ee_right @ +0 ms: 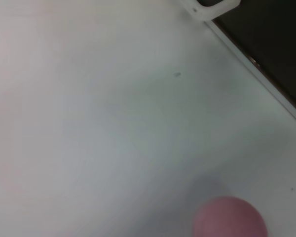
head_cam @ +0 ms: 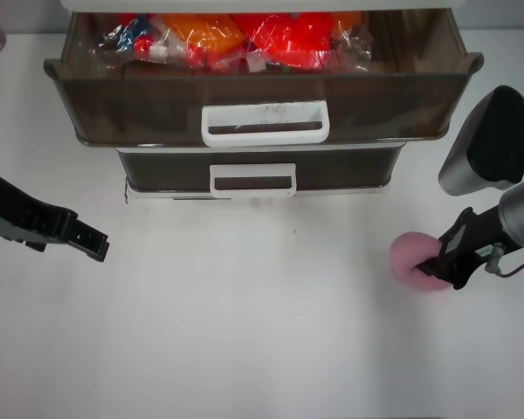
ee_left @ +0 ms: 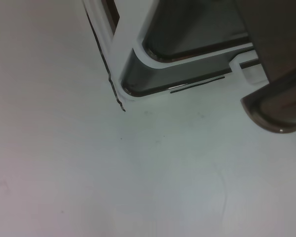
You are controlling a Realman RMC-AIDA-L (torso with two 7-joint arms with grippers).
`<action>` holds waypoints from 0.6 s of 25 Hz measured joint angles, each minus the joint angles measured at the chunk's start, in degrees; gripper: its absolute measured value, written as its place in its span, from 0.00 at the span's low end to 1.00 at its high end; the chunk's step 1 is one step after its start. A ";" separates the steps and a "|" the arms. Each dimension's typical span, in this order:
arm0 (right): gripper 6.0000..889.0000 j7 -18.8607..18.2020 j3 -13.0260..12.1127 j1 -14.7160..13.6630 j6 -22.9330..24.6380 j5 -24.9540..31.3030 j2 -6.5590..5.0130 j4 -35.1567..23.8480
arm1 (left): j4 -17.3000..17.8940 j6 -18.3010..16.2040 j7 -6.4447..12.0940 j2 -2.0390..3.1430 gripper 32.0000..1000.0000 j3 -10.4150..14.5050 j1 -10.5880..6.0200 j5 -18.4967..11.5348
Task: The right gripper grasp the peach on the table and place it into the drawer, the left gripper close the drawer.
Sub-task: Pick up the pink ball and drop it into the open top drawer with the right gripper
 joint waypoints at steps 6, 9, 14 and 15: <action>0.04 -0.14 0.02 -1.32 2.34 -0.05 -0.14 -3.64 | 0.00 0.00 0.05 0.00 0.85 0.00 0.00 0.00; 0.05 -0.19 0.43 -2.34 4.31 -0.17 -0.18 -6.72 | 0.00 0.00 0.06 0.00 0.85 0.00 0.00 0.00; 0.05 -1.21 4.84 -2.94 9.72 -0.07 -0.23 -11.13 | 0.00 0.00 0.09 0.01 0.85 0.00 0.00 0.00; 0.05 -1.54 6.62 -2.94 11.64 0.12 -0.23 -12.21 | 0.00 0.00 0.11 0.03 0.85 0.00 0.00 0.00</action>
